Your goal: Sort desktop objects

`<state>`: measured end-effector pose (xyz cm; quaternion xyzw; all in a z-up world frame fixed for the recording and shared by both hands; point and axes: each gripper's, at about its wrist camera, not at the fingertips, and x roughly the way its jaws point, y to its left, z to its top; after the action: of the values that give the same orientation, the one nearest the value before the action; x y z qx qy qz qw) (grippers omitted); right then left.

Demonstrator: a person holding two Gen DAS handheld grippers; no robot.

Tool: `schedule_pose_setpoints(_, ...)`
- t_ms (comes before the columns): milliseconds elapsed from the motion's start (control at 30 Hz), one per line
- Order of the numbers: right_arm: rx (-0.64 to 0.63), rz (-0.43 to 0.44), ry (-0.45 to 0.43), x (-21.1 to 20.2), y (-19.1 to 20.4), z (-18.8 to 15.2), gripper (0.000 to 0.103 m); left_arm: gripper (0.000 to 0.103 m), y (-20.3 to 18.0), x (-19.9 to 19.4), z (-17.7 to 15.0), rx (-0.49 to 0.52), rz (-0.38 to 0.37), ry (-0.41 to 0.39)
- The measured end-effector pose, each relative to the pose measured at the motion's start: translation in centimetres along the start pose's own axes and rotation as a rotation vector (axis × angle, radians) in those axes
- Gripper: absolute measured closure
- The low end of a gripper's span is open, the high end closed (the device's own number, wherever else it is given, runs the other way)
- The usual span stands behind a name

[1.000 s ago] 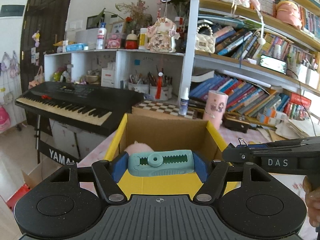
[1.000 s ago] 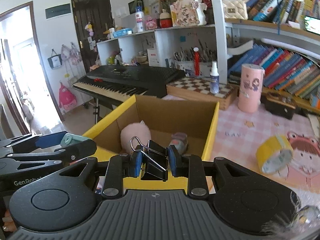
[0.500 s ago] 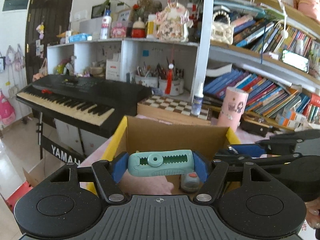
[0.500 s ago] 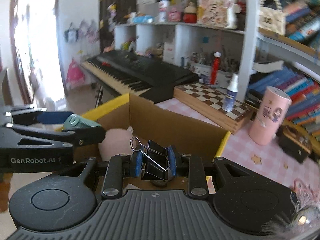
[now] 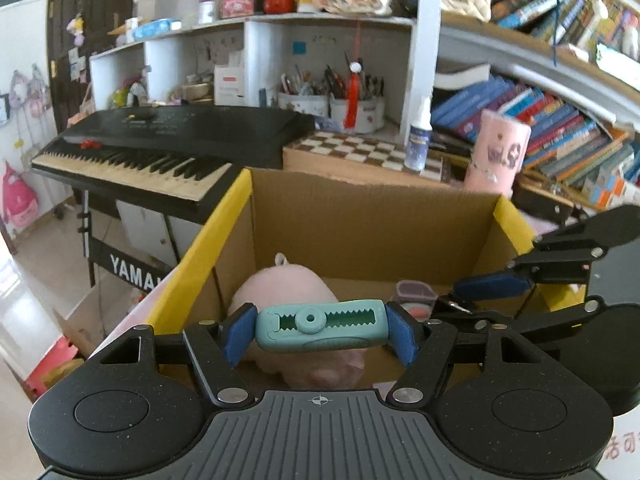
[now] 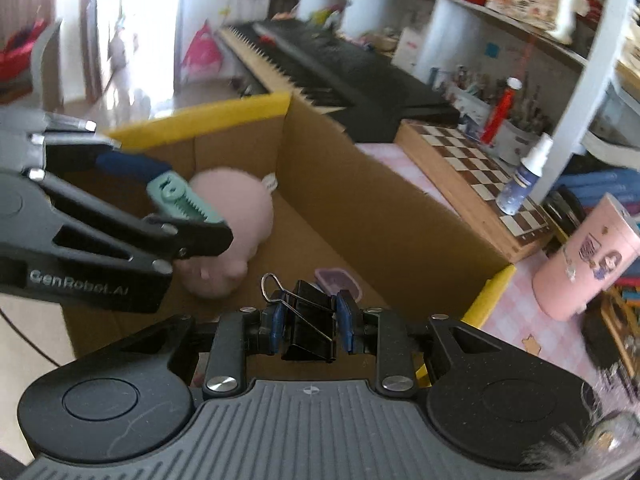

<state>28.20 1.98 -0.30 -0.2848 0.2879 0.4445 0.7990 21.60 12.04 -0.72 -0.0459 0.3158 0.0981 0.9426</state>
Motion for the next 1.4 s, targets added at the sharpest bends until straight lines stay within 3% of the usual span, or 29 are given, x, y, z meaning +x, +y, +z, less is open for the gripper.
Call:
schedule_pose_setpoints(167,-0.084,0.014,0.032,0.8,0.1,0.3,0.078,0.033,-0.2,1.3,-0.1,0.005,-0.001,0.045)
schedule_pose_setpoints(467,-0.128,0.116,0.183,2.2,0.0,0.5,0.077,0.033,-0.8,1.8,-0.2,0.041,-0.023,0.073)
schedule_pose_setpoints(633,-0.131,0.107,0.188,2.1,0.2,0.4,0.077,0.031,-0.8,1.5,-0.3,0.034,-0.025,0.071)
schedule_pose_setpoints(933,-0.085,0.035,0.071,-0.6,0.8,0.4,0.073,0.018,-0.4,-1.2,-0.1,0.0,-0.026,0.002)
schedule_pose_setpoints(1400,0.163,-0.155,-0.186,-9.3,1.6,-1.2,0.057,0.017,1.0,-7.5,-0.5,-0.076,-0.056,-0.148)
